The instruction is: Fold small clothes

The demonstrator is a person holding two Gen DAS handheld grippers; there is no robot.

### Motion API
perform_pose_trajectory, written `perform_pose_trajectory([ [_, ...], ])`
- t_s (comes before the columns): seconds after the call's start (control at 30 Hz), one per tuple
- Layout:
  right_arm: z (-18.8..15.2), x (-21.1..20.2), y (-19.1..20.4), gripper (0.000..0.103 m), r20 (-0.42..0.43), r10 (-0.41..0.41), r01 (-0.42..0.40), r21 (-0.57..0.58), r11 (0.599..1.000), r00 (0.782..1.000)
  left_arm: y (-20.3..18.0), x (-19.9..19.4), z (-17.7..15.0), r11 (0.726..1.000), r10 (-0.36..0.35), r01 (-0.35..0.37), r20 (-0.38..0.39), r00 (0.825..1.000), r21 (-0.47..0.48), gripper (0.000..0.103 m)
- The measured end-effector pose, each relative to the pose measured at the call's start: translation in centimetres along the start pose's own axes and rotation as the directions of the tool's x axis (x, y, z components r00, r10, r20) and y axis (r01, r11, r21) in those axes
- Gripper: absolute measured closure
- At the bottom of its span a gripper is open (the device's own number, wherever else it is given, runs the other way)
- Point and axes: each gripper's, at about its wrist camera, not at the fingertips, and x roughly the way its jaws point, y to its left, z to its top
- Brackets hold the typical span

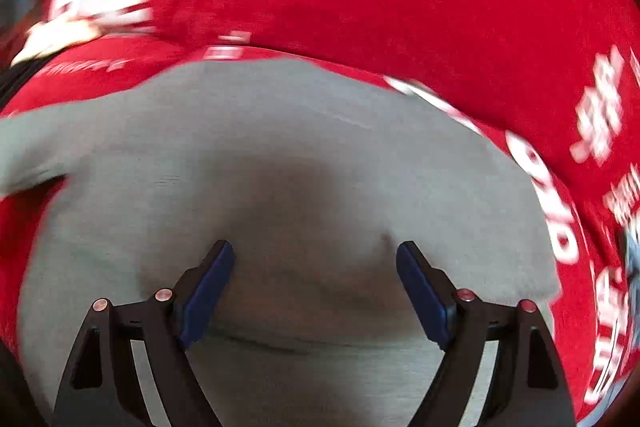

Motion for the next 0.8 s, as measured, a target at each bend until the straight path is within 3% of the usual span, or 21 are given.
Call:
perform_pose_trajectory([
  [0.07,0.2,-1.0,1.8,0.017,0.024,0.049,-0.048,-0.029,0.998,0.999,3.3,0.3,1.2,0.997,0.060,-0.060,-0.001,0.998,-0.055,0.006],
  [0.1,0.1,-1.3,2.7,0.017,0.034,0.036,-0.034,-0.053,0.998,0.999,5.3,0.6,2.0,0.992,0.075,-0.076,-0.006,0.997,-0.102,0.006],
  [0.2,-0.1,-1.6,4.3,0.017,0.036,0.003,0.001,-0.095,0.995,0.999,10.1,1.2,4.2,0.972,0.052,-0.039,0.051,0.997,-0.230,0.006],
  [0.3,-0.2,-1.6,4.9,0.017,0.017,0.004,-0.002,-0.105,0.994,1.000,12.7,1.7,6.8,0.955,0.105,-0.068,0.113,0.988,-0.290,0.006],
  [0.37,-0.4,-1.7,5.4,0.017,0.017,-0.008,0.011,-0.122,0.993,1.000,14.4,2.1,8.0,0.940,0.084,-0.031,0.143,0.986,-0.339,0.006],
  [0.5,-0.3,-2.2,6.1,0.017,0.022,-0.018,0.021,-0.134,0.991,1.000,15.5,2.6,9.7,0.942,0.052,0.012,0.181,0.982,-0.335,0.006],
  [0.53,-0.4,-2.4,6.2,0.017,0.022,-0.019,0.022,-0.133,0.991,1.000,15.7,2.9,10.1,0.944,0.053,0.014,0.195,0.979,-0.329,0.012],
  [0.57,-0.3,-2.4,6.3,0.017,0.018,-0.016,0.019,-0.131,0.991,1.000,15.7,2.6,10.3,0.947,0.060,0.010,0.205,0.977,-0.322,0.024],
  [0.6,-0.3,-2.3,6.5,0.017,0.013,-0.012,0.013,-0.129,0.992,1.000,15.8,2.7,10.7,0.950,0.053,0.013,0.203,0.978,-0.312,0.067],
  [0.63,-0.2,-2.2,6.7,0.017,0.010,-0.009,0.010,-0.128,0.992,1.000,16.8,3.0,11.3,0.949,0.012,0.043,0.172,0.985,-0.313,0.093],
  [0.67,-0.1,-2.2,7.0,0.017,0.007,-0.009,0.010,-0.133,0.991,1.000,17.6,3.5,11.3,0.939,-0.044,0.087,0.136,0.990,-0.332,0.093],
  [0.7,-0.1,-2.2,7.2,0.017,0.007,-0.011,0.012,-0.138,0.990,1.000,18.4,3.2,11.1,0.923,-0.084,0.139,0.164,0.983,-0.359,0.093],
  [0.8,0.4,-2.3,7.7,0.017,0.014,-0.022,0.023,-0.152,0.988,1.000,18.4,1.9,10.7,0.924,-0.097,0.156,0.182,0.979,-0.348,0.093],
])
